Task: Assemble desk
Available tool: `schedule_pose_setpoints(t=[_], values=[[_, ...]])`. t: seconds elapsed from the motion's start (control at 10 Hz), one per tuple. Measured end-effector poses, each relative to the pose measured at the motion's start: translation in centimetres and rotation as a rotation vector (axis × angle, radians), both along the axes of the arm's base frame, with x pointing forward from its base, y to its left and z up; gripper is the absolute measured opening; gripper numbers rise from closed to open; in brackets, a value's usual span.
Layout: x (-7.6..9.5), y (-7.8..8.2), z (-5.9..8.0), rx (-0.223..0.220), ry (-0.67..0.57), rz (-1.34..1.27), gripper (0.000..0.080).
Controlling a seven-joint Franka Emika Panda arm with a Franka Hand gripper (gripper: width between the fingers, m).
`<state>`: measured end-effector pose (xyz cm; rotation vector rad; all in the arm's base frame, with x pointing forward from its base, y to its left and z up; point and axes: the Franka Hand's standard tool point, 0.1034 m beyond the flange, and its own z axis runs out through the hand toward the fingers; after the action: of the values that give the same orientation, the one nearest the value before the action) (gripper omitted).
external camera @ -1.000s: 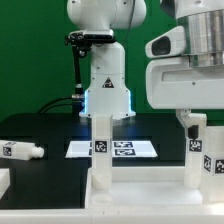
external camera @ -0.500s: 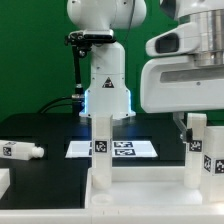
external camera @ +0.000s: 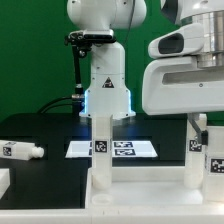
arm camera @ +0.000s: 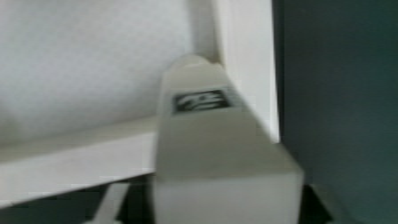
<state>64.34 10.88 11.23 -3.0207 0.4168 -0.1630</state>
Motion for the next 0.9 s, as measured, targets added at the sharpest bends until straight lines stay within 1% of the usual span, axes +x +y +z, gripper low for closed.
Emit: schedule_pose_setpoints(t=[0.1,0.3,0.4,0.5,0.6,0.9], values=[[0.00,-0.08,-0.02,0.008,0.006,-0.079,0.0287],[-0.13,-0.33,-0.06,0.040,0.030,-0.476,0.0287],[-0.46,-0.29,-0.17,0.072,0.032,-0.782,0.0287],[-0.49,-0.55,-0.16,0.108,0.051,-0.964,0.0287],[-0.49,-0.76,-0.18,0.105,0.050,-0.973,0.0288],[-0.58,-0.60,-0.20,0.138,0.071,-1.206,0.0288]])
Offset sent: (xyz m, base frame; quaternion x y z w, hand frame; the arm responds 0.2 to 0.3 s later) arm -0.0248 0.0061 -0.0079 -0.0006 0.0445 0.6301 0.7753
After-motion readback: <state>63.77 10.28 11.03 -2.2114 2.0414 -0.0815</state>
